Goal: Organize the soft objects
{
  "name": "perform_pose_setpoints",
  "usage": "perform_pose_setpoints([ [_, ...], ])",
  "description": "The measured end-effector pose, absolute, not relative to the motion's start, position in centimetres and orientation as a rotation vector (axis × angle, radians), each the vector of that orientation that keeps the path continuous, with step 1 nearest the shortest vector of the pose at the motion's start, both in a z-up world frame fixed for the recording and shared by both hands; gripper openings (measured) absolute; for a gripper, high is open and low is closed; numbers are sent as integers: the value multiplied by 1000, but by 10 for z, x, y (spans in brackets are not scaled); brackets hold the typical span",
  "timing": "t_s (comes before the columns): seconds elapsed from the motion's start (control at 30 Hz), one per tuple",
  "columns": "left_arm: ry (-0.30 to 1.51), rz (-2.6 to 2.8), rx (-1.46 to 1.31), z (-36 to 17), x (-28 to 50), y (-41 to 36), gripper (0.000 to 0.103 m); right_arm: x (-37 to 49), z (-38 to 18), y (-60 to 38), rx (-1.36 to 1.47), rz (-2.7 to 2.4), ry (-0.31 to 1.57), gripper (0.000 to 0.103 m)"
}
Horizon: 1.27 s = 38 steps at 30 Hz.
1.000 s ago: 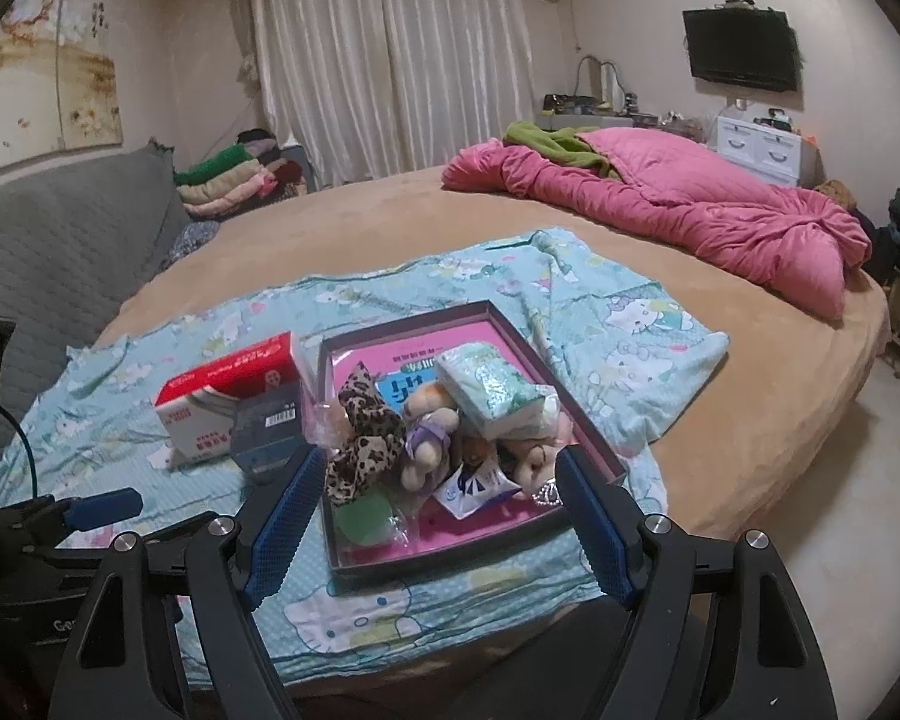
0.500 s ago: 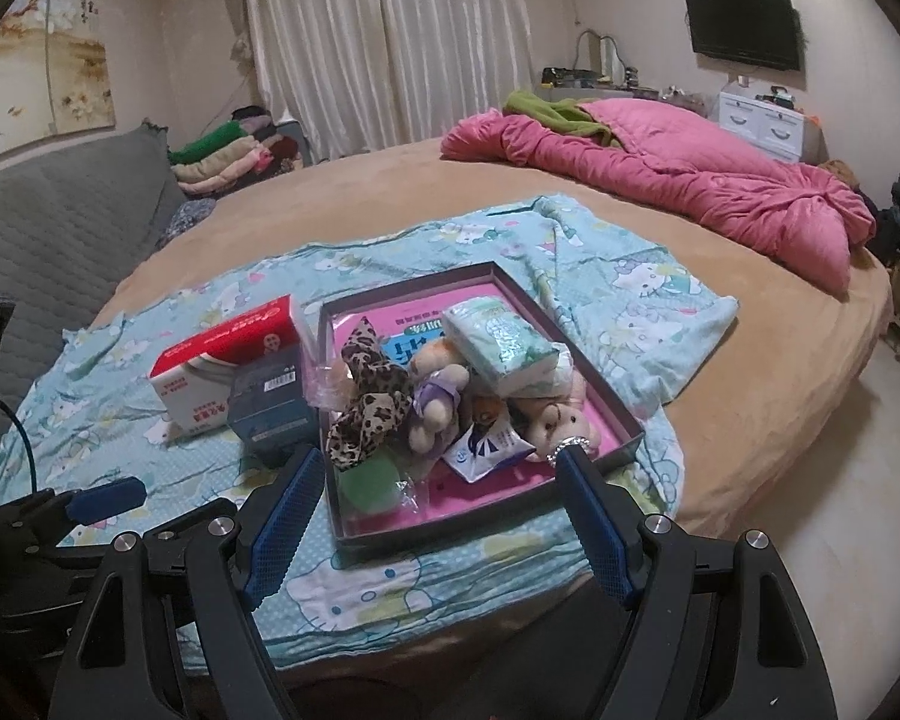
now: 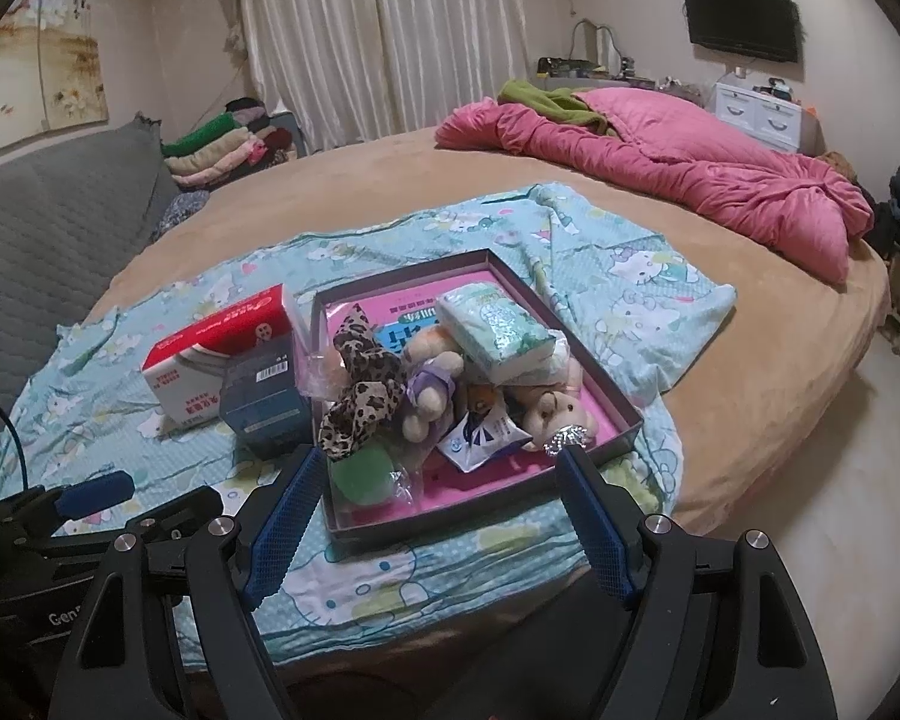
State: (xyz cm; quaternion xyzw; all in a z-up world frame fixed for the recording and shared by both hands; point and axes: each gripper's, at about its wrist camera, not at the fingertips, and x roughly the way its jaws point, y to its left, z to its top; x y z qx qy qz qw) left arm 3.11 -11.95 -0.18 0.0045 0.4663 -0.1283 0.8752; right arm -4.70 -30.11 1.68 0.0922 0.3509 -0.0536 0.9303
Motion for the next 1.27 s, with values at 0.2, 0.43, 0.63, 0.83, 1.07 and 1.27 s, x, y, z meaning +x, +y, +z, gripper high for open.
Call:
perform_pose_setpoints([
  [0.2, 977, -262, 3, -3, 32, -117, 84, -47, 17, -301, 187, -108, 720, 80],
  [0.43, 977, -254, 2, -3, 33, -116, 84, -47, 17, -301, 190, -110, 721, 80],
  [0.63, 984, -254, 2, -5, 33, -115, 84, -47, 18, -302, 185, -109, 720, 80],
  [0.83, 988, -249, 0, -7, 33, -115, 84, -46, 18, -304, 196, -116, 722, 80],
  [1.07, 1000, -235, 6, -11, 35, -113, 84, -46, 17, -303, 189, -112, 720, 80],
  [1.27, 1003, -224, -1, -14, 36, -108, 84, -45, 16, -305, 208, -114, 731, 80],
])
